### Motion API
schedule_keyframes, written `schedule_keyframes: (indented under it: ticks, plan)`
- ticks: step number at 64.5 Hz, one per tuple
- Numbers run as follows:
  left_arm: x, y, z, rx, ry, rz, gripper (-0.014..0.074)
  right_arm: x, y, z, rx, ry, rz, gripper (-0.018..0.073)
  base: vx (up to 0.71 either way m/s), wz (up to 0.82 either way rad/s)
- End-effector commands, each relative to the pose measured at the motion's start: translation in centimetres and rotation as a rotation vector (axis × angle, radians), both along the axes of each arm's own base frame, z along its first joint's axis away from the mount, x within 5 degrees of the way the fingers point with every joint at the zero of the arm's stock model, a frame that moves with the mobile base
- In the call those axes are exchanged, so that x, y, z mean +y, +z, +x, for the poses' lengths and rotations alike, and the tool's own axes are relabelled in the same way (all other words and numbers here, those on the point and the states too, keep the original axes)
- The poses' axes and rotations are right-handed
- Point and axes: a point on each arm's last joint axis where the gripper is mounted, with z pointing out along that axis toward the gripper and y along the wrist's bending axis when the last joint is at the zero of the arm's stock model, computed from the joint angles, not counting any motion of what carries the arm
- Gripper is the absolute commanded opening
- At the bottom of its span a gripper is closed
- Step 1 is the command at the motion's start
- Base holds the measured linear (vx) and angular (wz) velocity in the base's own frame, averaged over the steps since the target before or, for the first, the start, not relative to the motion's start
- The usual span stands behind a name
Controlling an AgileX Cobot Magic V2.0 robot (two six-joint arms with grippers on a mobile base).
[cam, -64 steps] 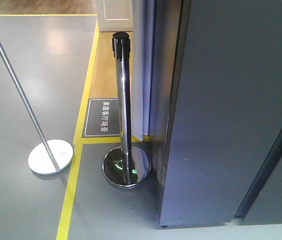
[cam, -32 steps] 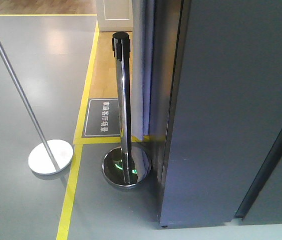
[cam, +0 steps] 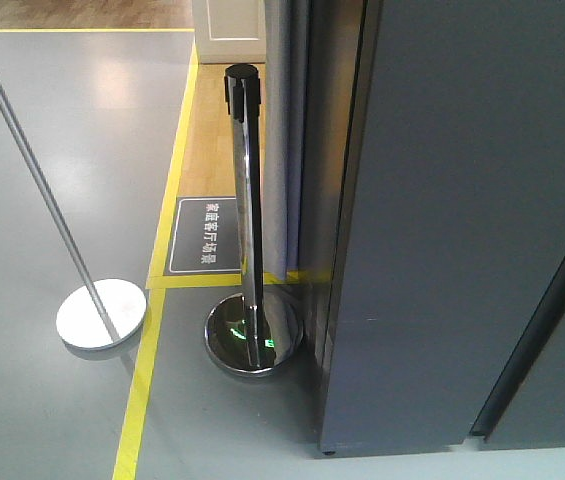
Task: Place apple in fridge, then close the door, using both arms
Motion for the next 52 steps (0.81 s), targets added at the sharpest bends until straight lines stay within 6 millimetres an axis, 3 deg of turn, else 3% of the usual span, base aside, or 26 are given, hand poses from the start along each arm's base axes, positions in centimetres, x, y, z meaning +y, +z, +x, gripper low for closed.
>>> schedule_keyframes:
  ticks: [1,8,52]
  plan:
    - [0.0,0.0,0.1,-0.059,0.001,-0.01,-0.0006,-0.1,-0.3,-0.2,-0.096,-0.008,0.017,-0.0008,0.0,0.0]
    - [0.0,0.0,0.1,-0.059,0.001,-0.01,-0.0006,-0.1,-2.1,-0.6,-0.072,-0.007,0.019,-0.0008,0.0,0.0]
    - [0.0,0.0,0.1,-0.059,0.001,-0.01,-0.0006,-0.1,-2.4,-0.9,-0.039,-0.004,0.01,-0.0008,0.0,0.0]
